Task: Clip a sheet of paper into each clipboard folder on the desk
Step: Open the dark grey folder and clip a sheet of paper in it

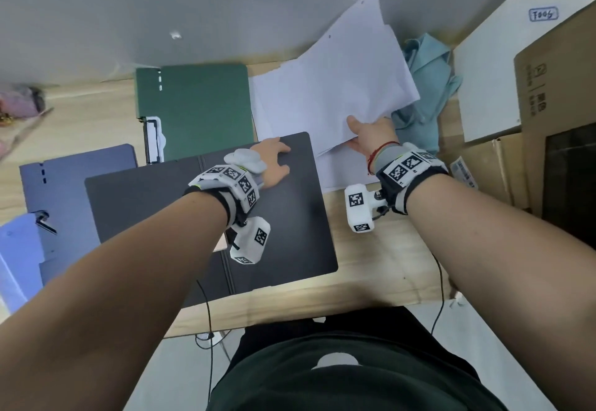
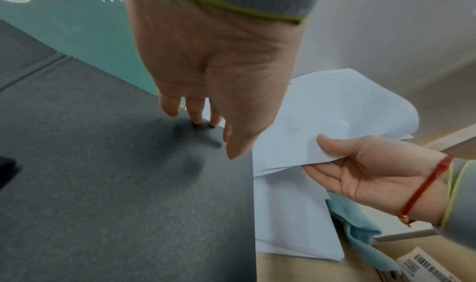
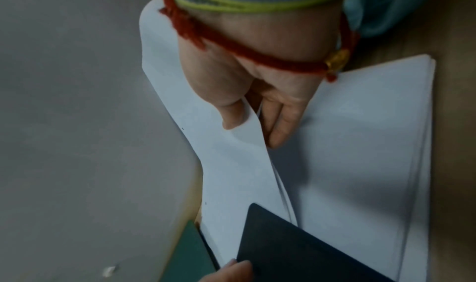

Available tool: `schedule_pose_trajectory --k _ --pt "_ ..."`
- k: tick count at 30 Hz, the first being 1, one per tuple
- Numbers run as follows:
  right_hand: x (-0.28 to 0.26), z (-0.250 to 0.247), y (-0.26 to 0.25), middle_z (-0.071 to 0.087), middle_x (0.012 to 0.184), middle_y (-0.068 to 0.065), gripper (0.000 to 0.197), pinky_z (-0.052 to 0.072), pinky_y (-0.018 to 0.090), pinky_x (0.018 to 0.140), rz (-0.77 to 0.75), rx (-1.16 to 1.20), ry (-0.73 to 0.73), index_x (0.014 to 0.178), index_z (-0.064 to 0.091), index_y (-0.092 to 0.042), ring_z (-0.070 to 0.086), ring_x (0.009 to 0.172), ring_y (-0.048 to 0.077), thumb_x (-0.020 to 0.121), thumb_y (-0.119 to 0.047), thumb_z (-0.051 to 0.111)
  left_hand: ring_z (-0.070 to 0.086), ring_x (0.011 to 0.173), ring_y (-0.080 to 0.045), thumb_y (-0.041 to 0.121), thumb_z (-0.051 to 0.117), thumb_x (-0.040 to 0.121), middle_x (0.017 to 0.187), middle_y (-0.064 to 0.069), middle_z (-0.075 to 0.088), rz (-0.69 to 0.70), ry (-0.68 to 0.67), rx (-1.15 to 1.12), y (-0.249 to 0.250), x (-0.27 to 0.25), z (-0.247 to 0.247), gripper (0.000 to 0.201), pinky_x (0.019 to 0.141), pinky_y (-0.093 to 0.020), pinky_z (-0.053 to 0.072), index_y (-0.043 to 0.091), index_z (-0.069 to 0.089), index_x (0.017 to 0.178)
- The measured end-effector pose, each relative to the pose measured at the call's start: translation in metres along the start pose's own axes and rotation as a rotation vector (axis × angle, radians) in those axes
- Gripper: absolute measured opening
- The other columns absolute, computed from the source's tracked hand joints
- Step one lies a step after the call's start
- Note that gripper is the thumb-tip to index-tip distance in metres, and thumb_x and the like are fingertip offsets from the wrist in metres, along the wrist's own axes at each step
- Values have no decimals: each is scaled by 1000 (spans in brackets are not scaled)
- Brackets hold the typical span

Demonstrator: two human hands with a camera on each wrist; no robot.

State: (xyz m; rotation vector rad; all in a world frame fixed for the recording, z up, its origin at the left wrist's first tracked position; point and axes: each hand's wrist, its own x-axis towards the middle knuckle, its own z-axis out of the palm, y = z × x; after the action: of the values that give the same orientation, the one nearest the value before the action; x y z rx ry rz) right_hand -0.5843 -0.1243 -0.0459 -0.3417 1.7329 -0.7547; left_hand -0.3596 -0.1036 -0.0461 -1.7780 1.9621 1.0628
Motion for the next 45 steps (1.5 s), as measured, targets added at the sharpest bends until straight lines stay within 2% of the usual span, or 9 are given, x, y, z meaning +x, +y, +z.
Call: schedule_pose_trajectory --k 4,8,14,17,21,24,26,30,45 --pt "-5 -11 -16 71 105 4 49 55 48 91 -196 -53 38 100 62 -14 69 99 29 61 -41 75 51 128 -23 27 60 90 143 1 51 -37 37 -56 0 -10 -12 50 107 -33 40 26 52 139" --pt "-51 -8 -48 71 104 2 24 53 38 94 -388 -121 35 100 65 -14 67 98 24 81 -26 71 58 118 -25 34 64 86 134 -2 60 -75 118 -157 -7 -22 -25 51 103 -36 45 29 53 135" --pt "-103 16 -64 71 90 -1 16 54 24 75 -606 -230 -207 102 70 -12 68 78 8 90 -7 62 48 133 -27 30 83 73 151 -6 42 -90 312 -571 -22 -50 -54 97 109 -42 41 15 27 150" --pt "-120 29 -64 74 93 1 9 57 37 88 -617 -246 -317 91 72 -17 72 90 17 86 -12 66 44 136 -28 23 89 68 154 -10 35 -96 442 -737 -33 -75 -70 112 112 -42 38 10 16 153" --pt "-133 40 -66 75 96 1 13 54 42 95 -595 -116 -462 92 73 -15 70 98 25 81 -8 69 52 110 -13 15 86 72 122 -1 54 -71 647 -793 -47 -111 -87 78 85 -5 37 1 46 137" --pt "-135 42 -65 75 100 1 21 52 41 97 -570 -16 -544 102 69 -10 69 102 24 85 2 64 53 95 -11 10 78 81 107 -10 63 -20 706 -777 -51 -127 -96 47 61 4 37 -9 61 120" --pt "-135 44 -62 74 104 6 24 51 41 97 -557 30 -556 105 68 -6 68 104 26 84 4 64 63 96 -16 12 78 82 108 -12 68 33 716 -781 -57 -131 -97 41 64 1 45 -7 65 116" --pt "-137 53 -51 70 113 15 34 52 41 97 -553 20 -551 107 69 -5 67 108 31 74 1 74 68 101 -23 31 79 74 112 -10 71 31 696 -804 -65 -139 -88 51 90 -37 55 5 67 116" --pt "-128 59 -24 71 111 11 37 55 31 90 -479 -99 -427 110 68 -5 69 102 22 75 6 76 61 98 -15 7 66 91 112 -7 67 -45 624 -769 -68 -136 -66 32 80 -16 44 0 63 122"
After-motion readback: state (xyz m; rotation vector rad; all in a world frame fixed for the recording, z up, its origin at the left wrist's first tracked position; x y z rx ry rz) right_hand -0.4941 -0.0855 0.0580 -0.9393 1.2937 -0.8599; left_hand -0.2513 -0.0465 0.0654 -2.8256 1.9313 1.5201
